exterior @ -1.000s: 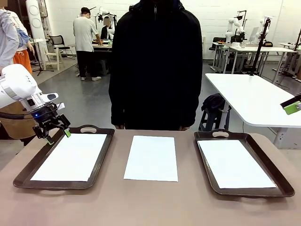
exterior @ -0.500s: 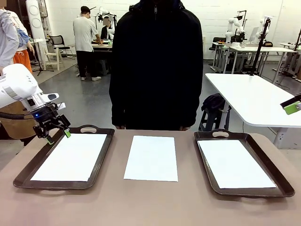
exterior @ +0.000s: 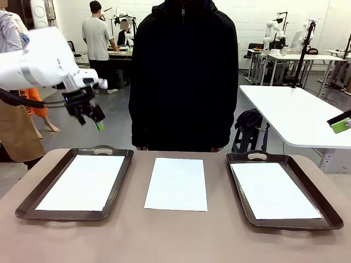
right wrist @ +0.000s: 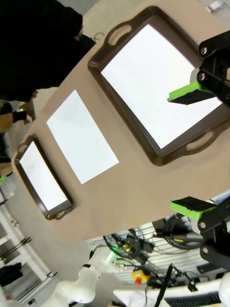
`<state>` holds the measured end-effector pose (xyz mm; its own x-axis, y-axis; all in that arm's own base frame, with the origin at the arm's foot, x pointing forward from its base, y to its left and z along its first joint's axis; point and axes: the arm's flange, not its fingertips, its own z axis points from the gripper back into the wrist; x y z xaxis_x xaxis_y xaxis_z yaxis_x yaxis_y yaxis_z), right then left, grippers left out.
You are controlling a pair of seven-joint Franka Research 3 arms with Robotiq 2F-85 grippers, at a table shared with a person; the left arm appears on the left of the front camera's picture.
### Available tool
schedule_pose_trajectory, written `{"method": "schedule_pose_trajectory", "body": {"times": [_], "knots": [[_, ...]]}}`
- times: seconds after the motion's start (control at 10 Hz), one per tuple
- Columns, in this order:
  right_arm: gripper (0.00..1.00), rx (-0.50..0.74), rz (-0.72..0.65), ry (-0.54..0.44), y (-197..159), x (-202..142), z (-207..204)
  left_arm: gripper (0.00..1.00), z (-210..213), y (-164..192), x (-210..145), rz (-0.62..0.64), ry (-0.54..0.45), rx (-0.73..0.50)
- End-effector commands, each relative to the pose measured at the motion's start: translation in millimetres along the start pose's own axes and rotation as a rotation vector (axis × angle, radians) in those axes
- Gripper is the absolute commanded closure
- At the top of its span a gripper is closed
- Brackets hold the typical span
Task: Sort the A4 documents.
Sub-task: Receive the A4 Paper.
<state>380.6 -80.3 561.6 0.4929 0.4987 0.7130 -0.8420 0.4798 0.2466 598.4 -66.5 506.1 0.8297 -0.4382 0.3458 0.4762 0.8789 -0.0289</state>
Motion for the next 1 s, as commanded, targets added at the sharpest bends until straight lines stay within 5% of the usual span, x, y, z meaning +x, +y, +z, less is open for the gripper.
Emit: {"method": "schedule_pose_trajectory", "body": {"times": [0.0,0.4,0.9], "knots": [[0.0,-0.001,0.0,-0.001,0,-1,-1,0.0,24,2,-52,-0.155,-0.199,-0.093],[0.0,-0.001,0.0,-0.001,0,-1,-1,0.0,67,-3,-93,-0.47,-0.346,-0.321],[0.0,-0.001,0.0,-0.001,0,-1,-1,0.0,98,17,-122,-0.428,-0.361,-0.215]]}}
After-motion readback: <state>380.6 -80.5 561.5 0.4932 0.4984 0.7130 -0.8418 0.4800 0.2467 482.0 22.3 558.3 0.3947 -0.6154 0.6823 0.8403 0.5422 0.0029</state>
